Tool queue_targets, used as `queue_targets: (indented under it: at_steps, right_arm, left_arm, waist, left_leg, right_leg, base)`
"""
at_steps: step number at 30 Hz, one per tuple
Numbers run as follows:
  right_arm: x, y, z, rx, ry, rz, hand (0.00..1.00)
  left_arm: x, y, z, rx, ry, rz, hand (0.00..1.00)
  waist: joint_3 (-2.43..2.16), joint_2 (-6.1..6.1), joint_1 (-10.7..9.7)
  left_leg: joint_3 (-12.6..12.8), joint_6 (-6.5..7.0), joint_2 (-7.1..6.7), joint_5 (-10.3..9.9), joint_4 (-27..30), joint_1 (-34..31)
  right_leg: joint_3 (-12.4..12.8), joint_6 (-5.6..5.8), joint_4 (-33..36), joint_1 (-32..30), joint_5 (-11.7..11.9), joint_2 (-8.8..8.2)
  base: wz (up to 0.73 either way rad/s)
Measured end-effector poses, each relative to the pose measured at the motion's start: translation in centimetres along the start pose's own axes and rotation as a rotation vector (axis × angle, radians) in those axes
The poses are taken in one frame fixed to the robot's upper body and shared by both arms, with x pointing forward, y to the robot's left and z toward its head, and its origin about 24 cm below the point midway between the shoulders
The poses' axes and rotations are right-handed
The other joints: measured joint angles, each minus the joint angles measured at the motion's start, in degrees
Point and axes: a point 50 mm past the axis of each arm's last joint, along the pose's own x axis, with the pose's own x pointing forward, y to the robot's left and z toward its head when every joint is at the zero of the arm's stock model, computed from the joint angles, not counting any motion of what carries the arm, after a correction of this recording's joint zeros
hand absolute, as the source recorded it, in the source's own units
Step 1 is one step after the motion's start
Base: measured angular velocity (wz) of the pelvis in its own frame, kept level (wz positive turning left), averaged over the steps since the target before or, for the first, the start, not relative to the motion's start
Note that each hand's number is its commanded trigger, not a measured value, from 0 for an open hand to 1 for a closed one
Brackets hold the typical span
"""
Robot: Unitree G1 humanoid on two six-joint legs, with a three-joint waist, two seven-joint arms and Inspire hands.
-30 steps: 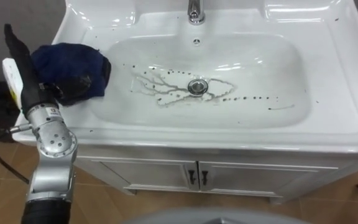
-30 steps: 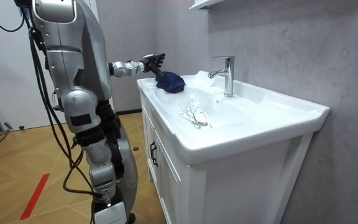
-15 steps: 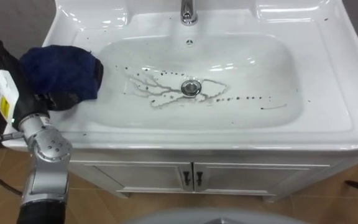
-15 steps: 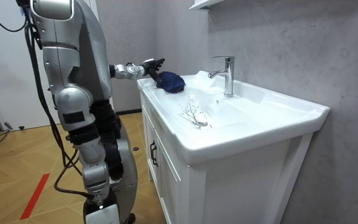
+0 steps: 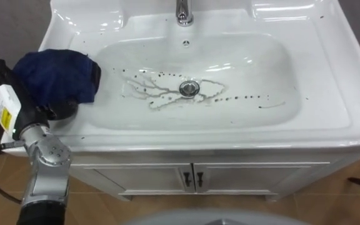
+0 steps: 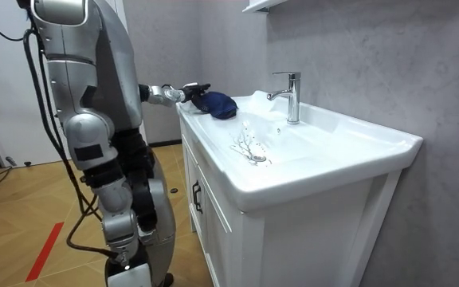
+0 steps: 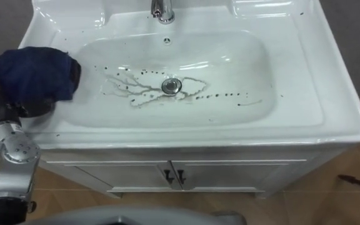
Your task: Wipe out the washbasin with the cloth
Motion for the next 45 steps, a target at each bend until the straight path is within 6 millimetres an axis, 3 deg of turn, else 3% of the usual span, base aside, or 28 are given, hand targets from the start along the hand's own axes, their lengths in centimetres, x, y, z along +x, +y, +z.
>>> queue_targets:
  at_steps: [7,25,36,45]
  right_arm:
    - [0.0,0.0,0.1,-0.001,-0.005,0.0,0.0]
    - [0.0,-0.2,-0.2,0.004,-0.019,-0.016,0.0]
    - [0.1,0.0,-2.0,0.03,0.018,-0.037,0.0]
    - [0.0,-0.2,-1.7,0.056,0.006,-0.05,0.0]
  left_arm:
    - [-0.5,-1.1,0.5,0.019,-0.029,-0.046,0.0]
    - [-0.4,-1.1,1.7,0.192,-0.163,0.009,0.0]
    - [-0.5,-1.6,0.5,0.229,-0.127,-0.02,0.0]
    - [-0.7,-2.3,-0.7,0.305,-0.124,-0.056,0.0]
  waist:
    - [0.0,-0.02,-0.5]
    - [0.12,0.4,-3.2]
    - [0.29,0.64,-3.8]
    - [0.31,0.64,-4.3]
  left_leg:
    - [-0.2,-0.08,0.16,0.1,0.4,-0.6]
    - [-0.3,-0.13,0.45,0.1,0.7,-1.1]
    - [0.6,-0.12,0.46,0.1,0.4,-1.0]
    - [0.9,-0.15,0.48,0.1,0.2,-0.8]
  right_leg:
    - [-0.1,-0.12,0.1,-0.3,0.1,0.02]
    - [0.3,-0.2,1.0,-1.2,0.1,0.1]
    - [1.7,-0.2,1.0,-1.2,0.1,0.16]
    - [2.3,-0.38,0.8,-1.5,0.0,0.23]
  base:
    - [0.01]
    - [0.0]
    - [-0.03]
    - [-0.01]
